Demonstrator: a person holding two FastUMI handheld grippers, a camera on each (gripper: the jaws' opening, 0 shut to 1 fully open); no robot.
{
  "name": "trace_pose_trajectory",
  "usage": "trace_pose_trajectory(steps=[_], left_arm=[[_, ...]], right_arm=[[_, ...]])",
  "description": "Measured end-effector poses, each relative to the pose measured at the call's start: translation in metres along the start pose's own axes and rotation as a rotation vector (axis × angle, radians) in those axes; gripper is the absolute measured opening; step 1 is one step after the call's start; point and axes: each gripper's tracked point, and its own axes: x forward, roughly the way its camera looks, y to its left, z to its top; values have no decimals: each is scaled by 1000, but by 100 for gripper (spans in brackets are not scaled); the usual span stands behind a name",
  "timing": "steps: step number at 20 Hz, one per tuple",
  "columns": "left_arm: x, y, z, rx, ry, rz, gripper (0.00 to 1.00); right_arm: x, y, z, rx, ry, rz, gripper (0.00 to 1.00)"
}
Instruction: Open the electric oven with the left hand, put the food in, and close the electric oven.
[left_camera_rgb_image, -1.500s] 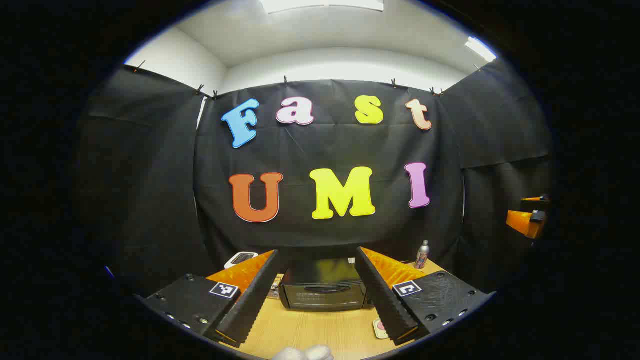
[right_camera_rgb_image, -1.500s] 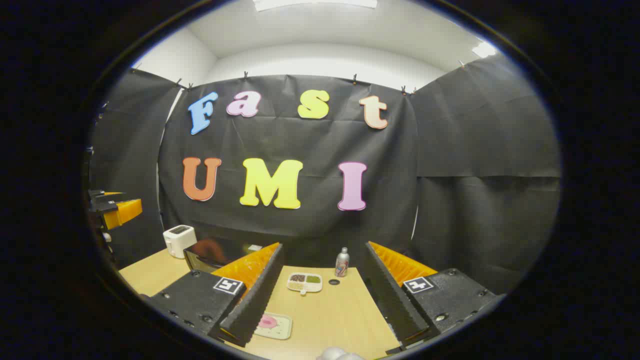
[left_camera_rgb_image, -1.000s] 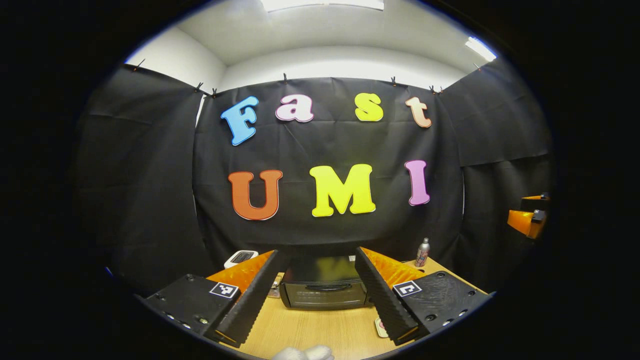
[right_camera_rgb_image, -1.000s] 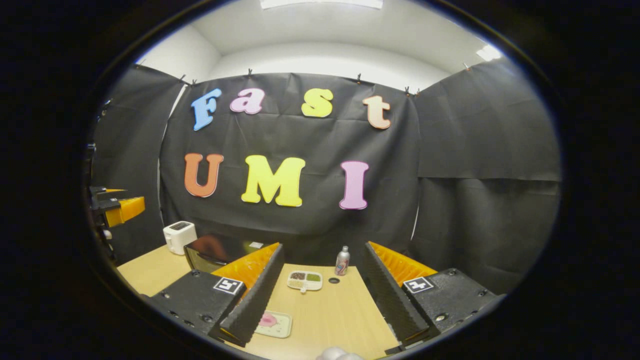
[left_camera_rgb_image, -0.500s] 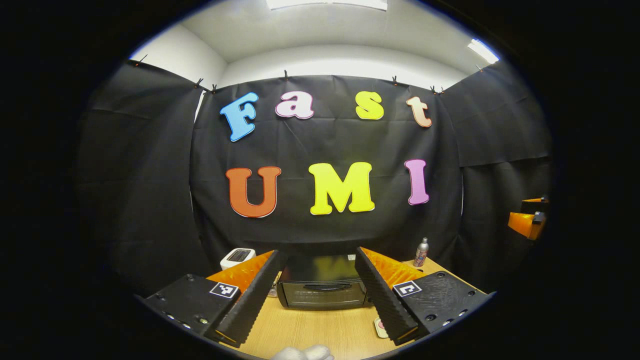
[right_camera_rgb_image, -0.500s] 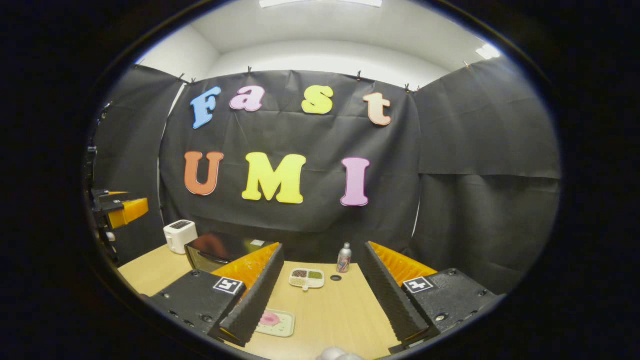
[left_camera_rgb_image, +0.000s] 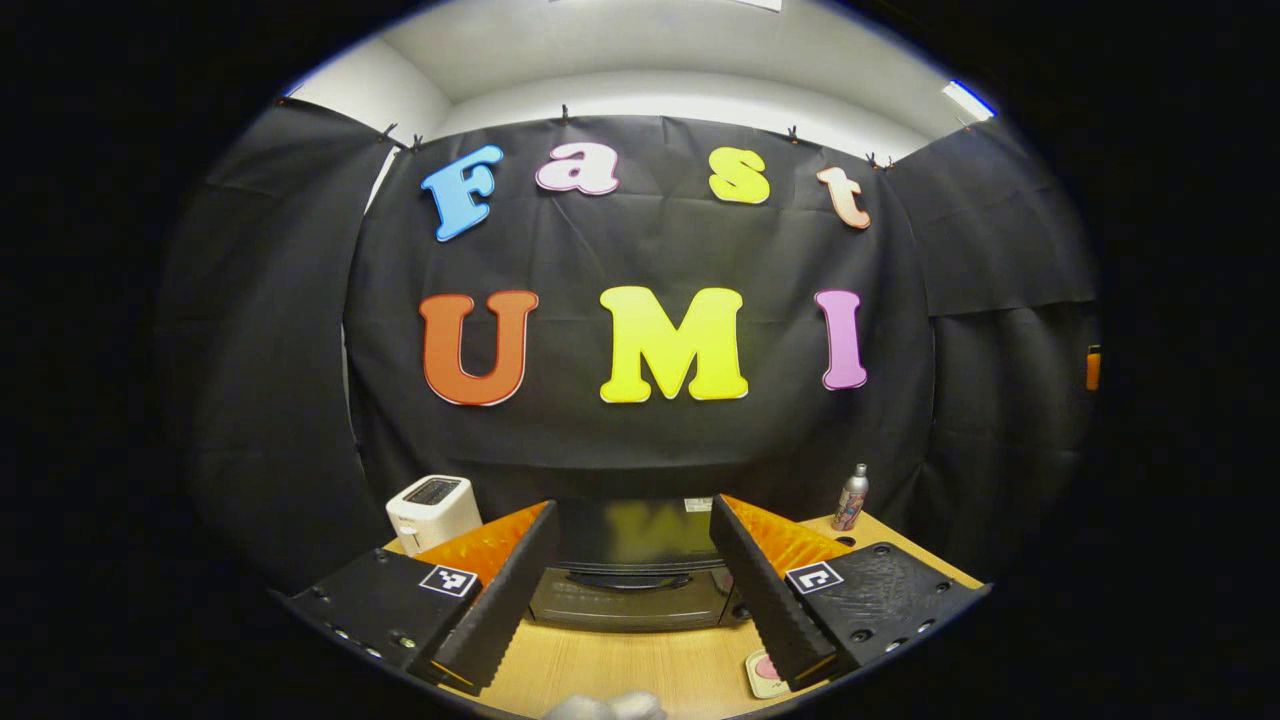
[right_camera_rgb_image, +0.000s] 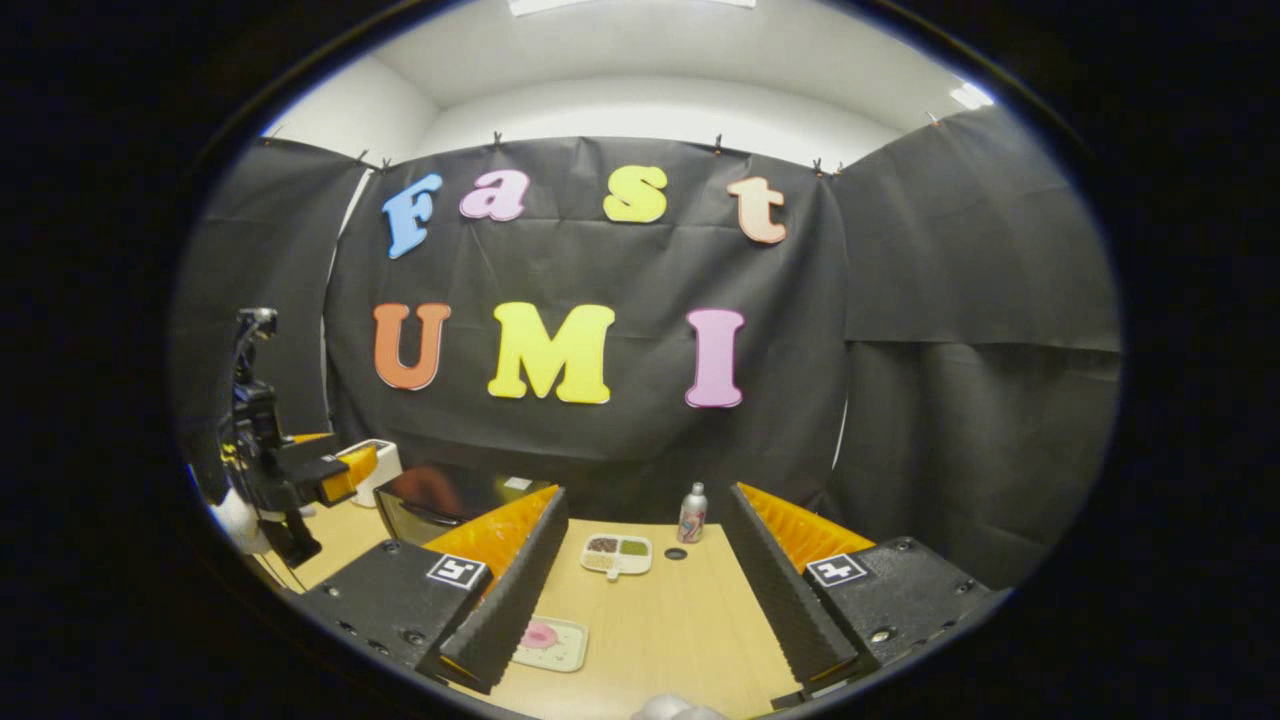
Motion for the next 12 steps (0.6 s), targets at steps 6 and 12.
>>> trace_pose_trajectory(steps=[6,12], left_arm=[[72,1,-66,-15,124,2,96],[110,14,-112,28,208,27,97]], right_arm=[[8,-27,-14,11,49,-63,98],[12,-29,-25,19,84,-83,98]])
